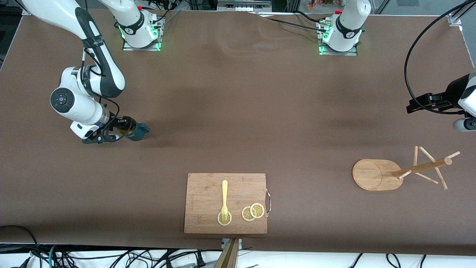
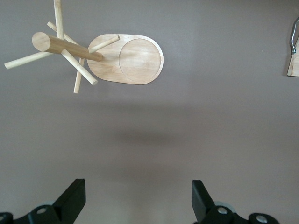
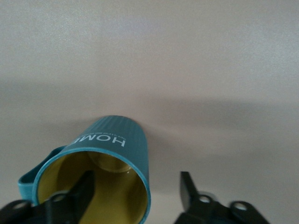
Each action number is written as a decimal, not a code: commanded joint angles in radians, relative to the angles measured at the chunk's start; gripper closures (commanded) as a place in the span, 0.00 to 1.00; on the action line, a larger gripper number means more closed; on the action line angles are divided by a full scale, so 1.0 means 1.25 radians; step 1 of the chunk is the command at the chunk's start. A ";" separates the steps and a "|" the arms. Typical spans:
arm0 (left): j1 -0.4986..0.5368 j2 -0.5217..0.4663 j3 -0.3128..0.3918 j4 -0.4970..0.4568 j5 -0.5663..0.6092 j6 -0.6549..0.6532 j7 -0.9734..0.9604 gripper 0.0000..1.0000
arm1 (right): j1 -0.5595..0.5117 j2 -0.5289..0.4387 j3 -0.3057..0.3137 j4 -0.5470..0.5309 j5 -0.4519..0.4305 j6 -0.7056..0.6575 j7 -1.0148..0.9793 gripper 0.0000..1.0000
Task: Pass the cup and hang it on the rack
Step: 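Lower the right gripper and grasp the teal mug rim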
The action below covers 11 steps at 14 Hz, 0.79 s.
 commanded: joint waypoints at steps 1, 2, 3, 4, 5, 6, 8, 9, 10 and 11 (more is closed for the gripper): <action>0.001 0.013 -0.001 0.026 -0.002 -0.011 -0.006 0.00 | -0.007 -0.005 0.007 -0.012 -0.008 0.015 -0.001 0.51; 0.002 0.013 -0.001 0.027 -0.002 -0.011 -0.006 0.00 | -0.007 -0.003 0.009 -0.012 -0.007 0.015 -0.001 0.62; 0.002 0.013 -0.001 0.027 -0.002 -0.011 -0.006 0.00 | -0.007 -0.002 0.009 -0.012 -0.007 0.016 -0.001 0.70; 0.002 0.013 -0.001 0.026 -0.002 -0.011 -0.006 0.00 | -0.006 0.000 0.009 -0.012 -0.007 0.016 0.000 0.77; 0.002 0.013 0.000 0.026 -0.002 -0.011 -0.006 0.00 | -0.007 0.000 0.009 -0.010 -0.007 0.016 0.000 0.83; 0.002 0.013 -0.001 0.027 -0.002 -0.011 -0.006 0.00 | -0.006 0.000 0.009 -0.012 -0.007 0.015 0.005 0.88; 0.001 0.013 -0.001 0.027 -0.002 -0.011 -0.006 0.00 | -0.006 0.000 0.012 -0.010 -0.007 0.013 0.008 1.00; 0.001 0.013 -0.001 0.027 -0.002 -0.011 -0.006 0.00 | -0.006 -0.003 0.015 -0.009 -0.007 0.009 0.010 1.00; 0.001 0.013 -0.001 0.027 -0.002 -0.011 -0.006 0.00 | -0.006 -0.008 0.016 -0.008 -0.007 0.007 0.011 1.00; 0.001 0.013 -0.001 0.026 -0.002 -0.011 -0.006 0.00 | -0.002 -0.013 0.026 -0.004 -0.007 -0.003 0.011 1.00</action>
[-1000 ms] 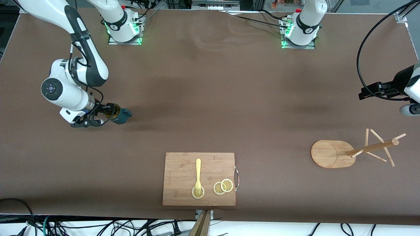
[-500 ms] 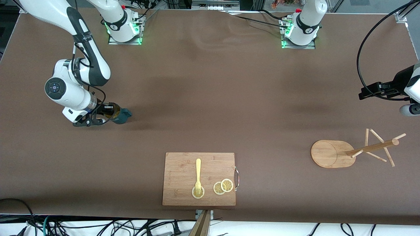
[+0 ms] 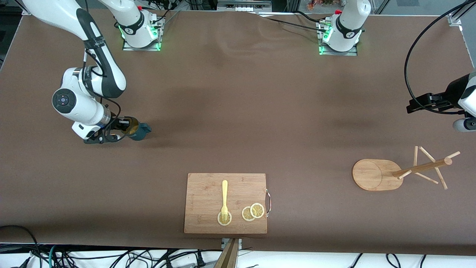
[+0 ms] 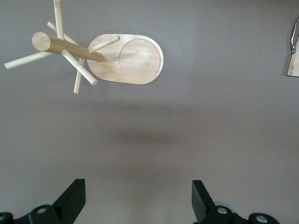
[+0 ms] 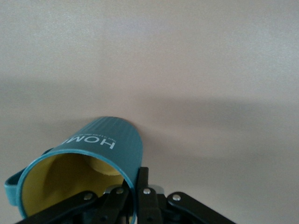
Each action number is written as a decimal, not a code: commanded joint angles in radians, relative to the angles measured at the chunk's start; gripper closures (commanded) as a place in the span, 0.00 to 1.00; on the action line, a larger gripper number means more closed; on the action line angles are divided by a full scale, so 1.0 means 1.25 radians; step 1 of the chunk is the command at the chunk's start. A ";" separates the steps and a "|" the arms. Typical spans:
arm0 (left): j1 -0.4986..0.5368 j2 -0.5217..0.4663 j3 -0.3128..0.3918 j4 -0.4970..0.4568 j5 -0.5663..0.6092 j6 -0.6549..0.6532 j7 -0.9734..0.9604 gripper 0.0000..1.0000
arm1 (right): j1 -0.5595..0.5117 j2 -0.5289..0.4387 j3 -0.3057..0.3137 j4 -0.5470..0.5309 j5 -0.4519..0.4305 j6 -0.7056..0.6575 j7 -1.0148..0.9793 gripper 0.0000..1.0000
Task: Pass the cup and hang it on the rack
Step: 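Lower the right gripper and grasp the teal mug rim, then carry the mug toward table center with the right gripper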
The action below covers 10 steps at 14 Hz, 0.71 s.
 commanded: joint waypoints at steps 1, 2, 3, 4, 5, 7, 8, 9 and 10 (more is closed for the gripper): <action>0.000 0.013 0.000 0.027 -0.002 -0.011 -0.006 0.00 | -0.002 -0.025 0.030 0.009 -0.005 -0.022 0.013 1.00; 0.000 0.013 0.000 0.026 -0.002 -0.011 -0.006 0.00 | -0.001 -0.027 0.046 0.034 -0.005 -0.054 0.027 1.00; 0.002 0.013 -0.001 0.026 -0.002 -0.011 -0.006 0.00 | -0.001 -0.026 0.064 0.065 -0.005 -0.087 0.053 1.00; 0.004 0.013 0.000 0.026 -0.002 -0.011 -0.005 0.00 | 0.003 -0.024 0.090 0.098 -0.005 -0.116 0.097 1.00; 0.004 0.014 0.000 0.026 -0.002 -0.011 -0.005 0.00 | 0.023 -0.019 0.102 0.134 -0.006 -0.137 0.146 1.00; 0.005 0.015 0.000 0.027 -0.002 -0.011 -0.005 0.00 | 0.097 0.010 0.102 0.224 -0.006 -0.209 0.254 1.00; 0.005 0.015 0.000 0.027 -0.002 -0.011 -0.006 0.00 | 0.130 0.036 0.102 0.287 -0.005 -0.254 0.307 1.00; 0.004 0.015 0.000 0.027 -0.002 -0.011 -0.006 0.00 | 0.164 0.067 0.102 0.357 0.002 -0.304 0.357 1.00; 0.002 0.015 0.000 0.026 -0.001 -0.011 -0.006 0.00 | 0.193 0.100 0.102 0.426 0.004 -0.350 0.401 1.00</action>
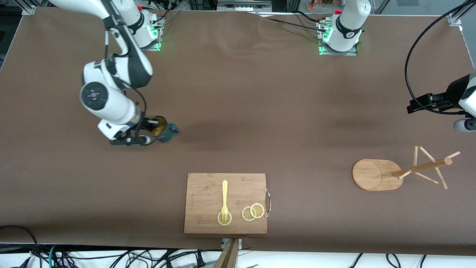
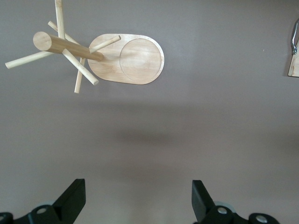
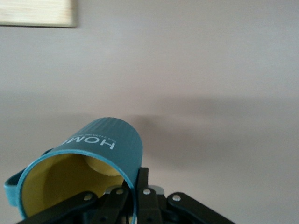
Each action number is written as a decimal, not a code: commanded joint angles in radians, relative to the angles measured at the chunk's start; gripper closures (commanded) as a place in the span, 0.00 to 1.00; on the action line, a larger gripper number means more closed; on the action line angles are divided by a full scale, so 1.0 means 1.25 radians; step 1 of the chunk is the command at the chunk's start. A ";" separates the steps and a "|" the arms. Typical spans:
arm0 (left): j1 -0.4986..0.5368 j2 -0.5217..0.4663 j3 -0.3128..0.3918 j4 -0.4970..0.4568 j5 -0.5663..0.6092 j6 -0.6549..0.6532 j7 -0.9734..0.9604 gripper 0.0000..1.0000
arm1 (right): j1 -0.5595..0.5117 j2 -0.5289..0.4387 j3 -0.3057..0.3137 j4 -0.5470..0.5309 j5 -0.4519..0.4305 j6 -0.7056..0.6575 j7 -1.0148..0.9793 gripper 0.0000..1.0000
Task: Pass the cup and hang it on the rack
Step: 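Carry the mug toward table center with the right gripper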
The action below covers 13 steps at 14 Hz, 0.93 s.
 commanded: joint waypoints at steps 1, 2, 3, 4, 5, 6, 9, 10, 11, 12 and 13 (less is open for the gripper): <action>-0.002 0.014 0.000 0.026 -0.001 -0.011 -0.006 0.00 | 0.079 0.117 -0.004 0.221 0.010 -0.136 0.129 1.00; -0.003 0.014 0.000 0.026 0.001 -0.011 -0.006 0.00 | 0.103 0.147 -0.002 0.285 0.023 -0.172 0.179 1.00; -0.003 0.014 0.000 0.026 0.001 -0.011 -0.006 0.00 | 0.136 0.174 -0.002 0.336 0.046 -0.191 0.219 1.00; -0.003 0.014 0.000 0.026 0.001 -0.011 -0.006 0.00 | 0.171 0.197 -0.004 0.377 0.066 -0.198 0.258 1.00; 0.000 0.016 0.000 0.026 -0.001 -0.009 -0.006 0.00 | 0.199 0.219 -0.002 0.408 0.073 -0.192 0.304 1.00; -0.007 0.021 0.000 0.026 0.003 -0.010 -0.006 0.00 | 0.239 0.249 -0.002 0.441 0.073 -0.184 0.362 1.00; -0.007 0.024 0.000 0.026 0.001 -0.011 -0.006 0.00 | 0.356 0.356 -0.002 0.550 0.075 -0.137 0.518 1.00; -0.006 0.024 0.000 0.026 0.001 -0.011 -0.005 0.00 | 0.394 0.386 -0.002 0.566 0.075 -0.108 0.549 1.00; -0.001 0.025 0.000 0.026 -0.001 -0.010 -0.003 0.00 | 0.437 0.409 -0.005 0.569 0.072 -0.073 0.573 1.00; 0.001 0.026 0.000 0.026 -0.001 -0.010 -0.002 0.00 | 0.471 0.434 -0.010 0.569 0.067 -0.039 0.598 1.00; 0.002 0.026 0.000 0.025 -0.001 -0.010 0.004 0.00 | 0.495 0.454 -0.013 0.569 0.062 -0.013 0.620 1.00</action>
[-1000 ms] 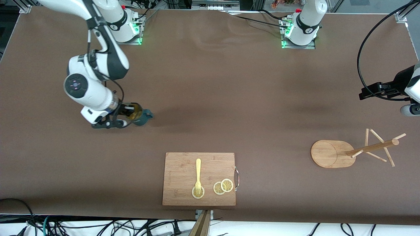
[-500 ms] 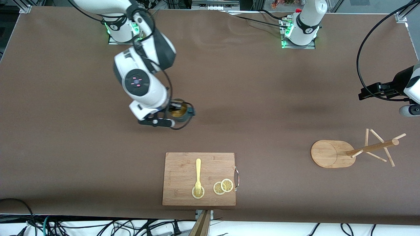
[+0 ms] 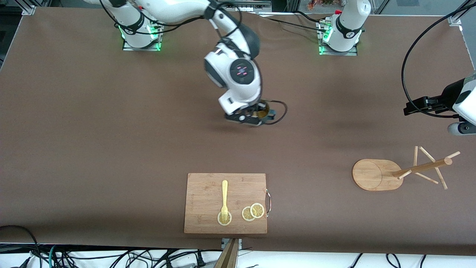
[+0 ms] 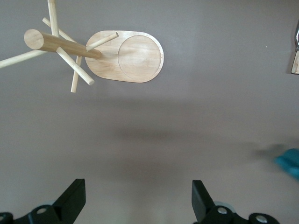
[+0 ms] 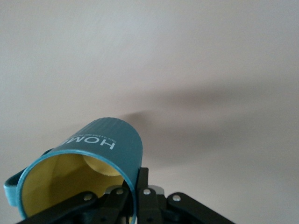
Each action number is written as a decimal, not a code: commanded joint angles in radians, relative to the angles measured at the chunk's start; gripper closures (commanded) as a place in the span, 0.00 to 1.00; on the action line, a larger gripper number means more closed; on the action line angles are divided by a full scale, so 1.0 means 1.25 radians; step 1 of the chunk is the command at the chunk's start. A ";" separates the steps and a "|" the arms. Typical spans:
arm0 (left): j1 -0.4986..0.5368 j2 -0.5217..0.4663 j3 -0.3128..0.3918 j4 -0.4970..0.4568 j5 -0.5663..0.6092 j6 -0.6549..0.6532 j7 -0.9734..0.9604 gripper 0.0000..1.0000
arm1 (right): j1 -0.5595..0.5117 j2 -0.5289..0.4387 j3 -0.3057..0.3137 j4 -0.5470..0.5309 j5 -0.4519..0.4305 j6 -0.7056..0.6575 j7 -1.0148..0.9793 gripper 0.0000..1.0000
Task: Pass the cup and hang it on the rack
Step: 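Carry the mug toward table center with the right gripper, then set the mug down with the right gripper while the left gripper approaches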
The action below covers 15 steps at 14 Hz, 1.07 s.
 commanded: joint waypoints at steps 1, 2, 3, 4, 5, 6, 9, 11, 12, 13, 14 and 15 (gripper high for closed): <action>0.005 0.009 0.000 0.023 -0.001 -0.009 0.030 0.00 | 0.068 0.077 -0.028 0.054 -0.009 0.049 0.055 1.00; 0.007 0.011 0.000 0.019 -0.001 -0.009 0.078 0.00 | 0.078 0.083 -0.030 0.054 -0.013 0.059 0.055 1.00; 0.007 0.011 0.002 0.016 -0.001 -0.009 0.141 0.00 | 0.083 0.087 -0.030 0.055 -0.016 0.069 0.055 1.00; 0.007 0.011 0.003 0.012 -0.001 -0.007 0.202 0.00 | 0.091 0.087 -0.030 0.054 -0.019 0.076 0.053 1.00; 0.007 0.013 0.003 0.009 -0.001 -0.006 0.261 0.00 | 0.093 0.093 -0.030 0.054 -0.036 0.080 0.053 1.00; 0.006 0.018 0.003 0.008 -0.002 -0.004 0.320 0.00 | 0.094 0.096 -0.030 0.054 -0.044 0.087 0.052 1.00; 0.001 0.023 0.003 -0.037 -0.042 -0.001 0.532 0.00 | 0.094 0.105 -0.030 0.054 -0.046 0.097 0.052 1.00; 0.000 0.023 0.003 -0.098 -0.081 0.004 0.656 0.00 | 0.093 0.101 -0.030 0.054 -0.047 0.096 0.052 0.96; -0.006 0.022 0.003 -0.129 -0.091 0.026 0.715 0.00 | 0.092 0.100 -0.030 0.055 -0.046 0.097 0.052 0.67; -0.009 0.022 0.000 -0.160 -0.093 0.059 0.784 0.00 | 0.092 0.096 -0.032 0.055 -0.046 0.093 0.053 0.54; -0.014 0.020 -0.005 -0.185 -0.094 0.088 0.853 0.00 | 0.091 0.092 -0.033 0.054 -0.046 0.085 0.055 0.32; -0.020 0.020 -0.008 -0.206 -0.107 0.107 0.903 0.00 | 0.091 0.076 -0.033 0.055 -0.044 0.070 0.055 0.03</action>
